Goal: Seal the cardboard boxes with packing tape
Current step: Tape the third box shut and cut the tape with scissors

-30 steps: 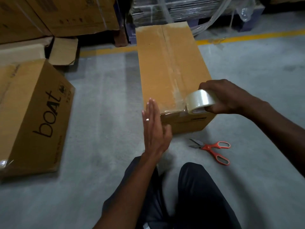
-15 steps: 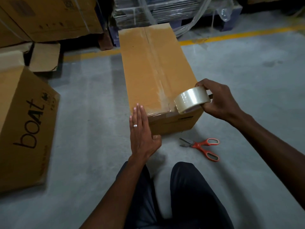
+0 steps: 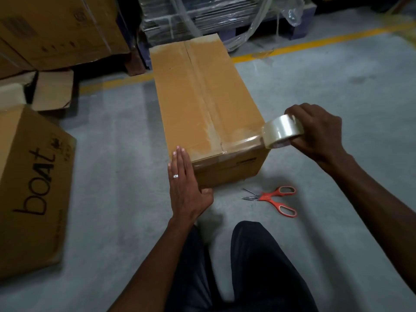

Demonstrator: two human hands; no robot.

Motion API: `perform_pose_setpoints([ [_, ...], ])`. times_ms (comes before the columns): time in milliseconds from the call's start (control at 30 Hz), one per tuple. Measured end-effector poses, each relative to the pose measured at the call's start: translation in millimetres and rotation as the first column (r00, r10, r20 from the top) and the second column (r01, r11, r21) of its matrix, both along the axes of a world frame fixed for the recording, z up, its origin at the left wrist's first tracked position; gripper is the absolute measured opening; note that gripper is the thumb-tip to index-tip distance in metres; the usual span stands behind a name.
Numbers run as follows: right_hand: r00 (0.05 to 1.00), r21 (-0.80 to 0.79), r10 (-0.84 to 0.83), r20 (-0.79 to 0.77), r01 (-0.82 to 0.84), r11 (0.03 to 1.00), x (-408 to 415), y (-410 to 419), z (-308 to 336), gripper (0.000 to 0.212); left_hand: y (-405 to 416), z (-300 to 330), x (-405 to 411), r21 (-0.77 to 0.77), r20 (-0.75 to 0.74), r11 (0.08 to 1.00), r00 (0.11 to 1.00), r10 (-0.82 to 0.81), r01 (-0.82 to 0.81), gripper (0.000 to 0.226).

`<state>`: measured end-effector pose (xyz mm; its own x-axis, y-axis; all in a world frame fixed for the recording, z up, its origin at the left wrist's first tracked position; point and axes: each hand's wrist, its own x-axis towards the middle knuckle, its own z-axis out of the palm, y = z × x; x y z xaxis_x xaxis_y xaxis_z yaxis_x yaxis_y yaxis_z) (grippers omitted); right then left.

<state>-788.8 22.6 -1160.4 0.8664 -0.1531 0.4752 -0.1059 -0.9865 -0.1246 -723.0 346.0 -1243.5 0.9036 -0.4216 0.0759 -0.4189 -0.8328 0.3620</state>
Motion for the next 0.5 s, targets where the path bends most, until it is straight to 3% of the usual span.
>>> perform_pose_setpoints([
  [100,1.000,-0.026,-0.017,-0.019,0.016,1.000,-5.4,-7.9,-5.2,0.045,-0.1,-2.4,1.2,-0.005,0.009,1.000,1.000,0.000,0.000,0.126],
  [333,0.992,0.027,-0.077,-0.097,0.080,0.996,-11.6,-42.9,-11.6,0.063,3.3,-10.2,4.2,-0.012,0.036,1.000,0.999,0.003,-0.003,0.127],
  [500,0.985,0.046,-0.084,-0.148,0.092,0.995,-1.0,-50.0,-26.4,0.054,4.1,-13.2,5.7,0.008,0.042,1.000,0.999,-0.006,0.005,0.128],
])
